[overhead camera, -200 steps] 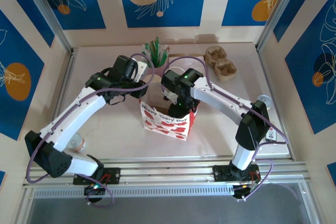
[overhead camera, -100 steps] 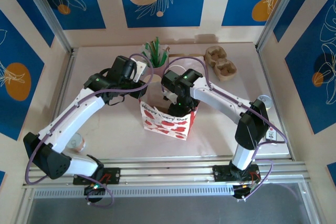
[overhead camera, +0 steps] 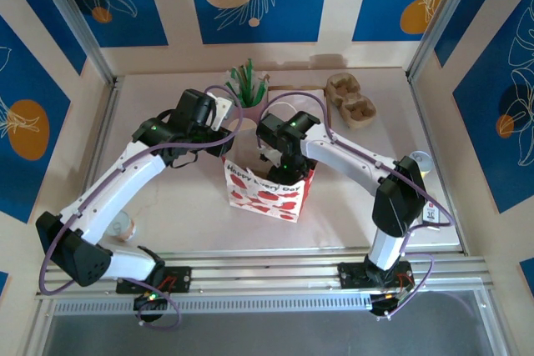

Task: Pack the takeout coffee

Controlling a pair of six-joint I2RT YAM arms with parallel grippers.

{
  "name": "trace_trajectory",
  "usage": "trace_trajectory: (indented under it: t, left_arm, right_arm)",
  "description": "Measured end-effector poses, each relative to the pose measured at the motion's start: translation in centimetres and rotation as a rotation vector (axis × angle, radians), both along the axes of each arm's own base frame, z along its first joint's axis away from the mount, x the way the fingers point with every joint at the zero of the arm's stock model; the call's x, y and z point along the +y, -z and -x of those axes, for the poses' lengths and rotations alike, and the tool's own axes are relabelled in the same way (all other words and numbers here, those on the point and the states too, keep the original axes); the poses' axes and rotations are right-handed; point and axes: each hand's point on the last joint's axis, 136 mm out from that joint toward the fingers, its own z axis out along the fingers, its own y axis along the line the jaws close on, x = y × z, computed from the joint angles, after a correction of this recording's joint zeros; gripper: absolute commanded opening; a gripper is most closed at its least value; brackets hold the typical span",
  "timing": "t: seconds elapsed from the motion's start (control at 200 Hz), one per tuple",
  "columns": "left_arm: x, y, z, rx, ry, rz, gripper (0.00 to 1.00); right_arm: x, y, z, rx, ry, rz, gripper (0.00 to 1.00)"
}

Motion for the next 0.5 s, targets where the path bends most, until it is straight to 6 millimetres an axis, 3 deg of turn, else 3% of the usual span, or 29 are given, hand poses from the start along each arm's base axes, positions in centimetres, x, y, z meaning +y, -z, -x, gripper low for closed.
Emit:
trace_trajectory:
  t: [0.495]
  left_arm:
    - [0.5, -0.6, 0.5, -0.040, 0.007, 0.018, 0.52]
  right_arm:
    - [0.2, 1.2, -0.1, 0.017, 0.000, 0.013, 0.70]
